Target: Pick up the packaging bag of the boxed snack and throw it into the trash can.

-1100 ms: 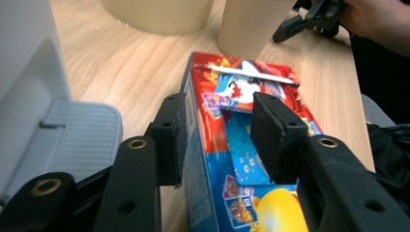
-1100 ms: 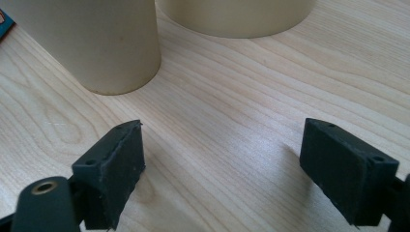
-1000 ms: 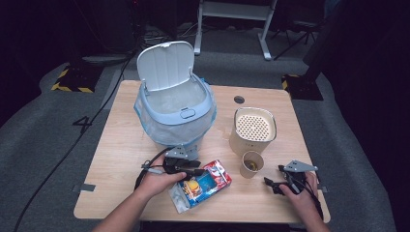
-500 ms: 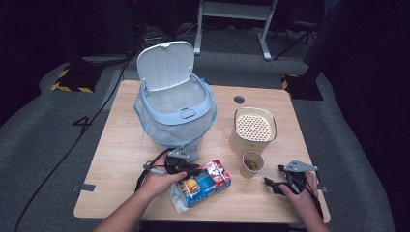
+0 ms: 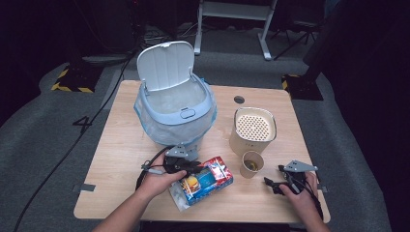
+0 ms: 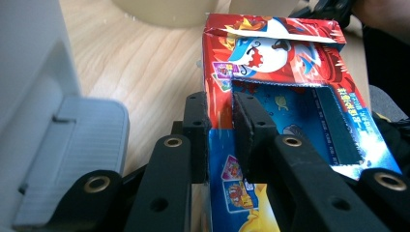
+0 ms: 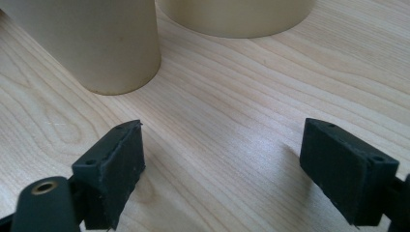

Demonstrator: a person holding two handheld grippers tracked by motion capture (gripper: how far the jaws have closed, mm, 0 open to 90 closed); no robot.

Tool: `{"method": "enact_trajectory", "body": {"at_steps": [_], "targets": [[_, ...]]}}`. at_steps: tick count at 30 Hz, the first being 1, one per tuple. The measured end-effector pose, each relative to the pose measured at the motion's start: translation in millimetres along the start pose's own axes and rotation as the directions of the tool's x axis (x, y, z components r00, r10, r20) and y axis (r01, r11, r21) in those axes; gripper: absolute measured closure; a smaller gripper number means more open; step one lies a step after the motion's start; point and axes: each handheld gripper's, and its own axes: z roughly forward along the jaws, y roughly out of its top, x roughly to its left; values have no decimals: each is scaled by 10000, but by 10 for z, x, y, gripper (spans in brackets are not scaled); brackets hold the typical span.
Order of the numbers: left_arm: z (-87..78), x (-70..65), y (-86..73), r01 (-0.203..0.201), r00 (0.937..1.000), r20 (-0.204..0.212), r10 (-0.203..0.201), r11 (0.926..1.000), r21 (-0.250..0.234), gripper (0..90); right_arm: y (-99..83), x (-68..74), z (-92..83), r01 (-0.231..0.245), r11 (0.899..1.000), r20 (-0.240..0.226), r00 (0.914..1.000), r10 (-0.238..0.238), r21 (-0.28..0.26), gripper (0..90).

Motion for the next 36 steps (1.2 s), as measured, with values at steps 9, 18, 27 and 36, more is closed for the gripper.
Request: {"method": "enact_trajectory", "body": {"at_steps": [9,18,27,36], "targets": [[-200,-90,169,-365,9993,7,368,9922,-1190,766,0,0,0,3,10000,2,10000,-3,0,161],[-416,-162,362,-725,9973,-58,727,9794,-1883,770,0,0,0,3,10000,1,10000,-3,-2,161],[-615,-220,533,-902,9958,-98,906,9646,-2480,776,0,0,0,1,10000,2,10000,-1,-1,161],[-820,-290,730,-1228,9924,-304,1192,9452,-3025,785,0,0,0,1,10000,3,10000,-1,-1,161]]}}
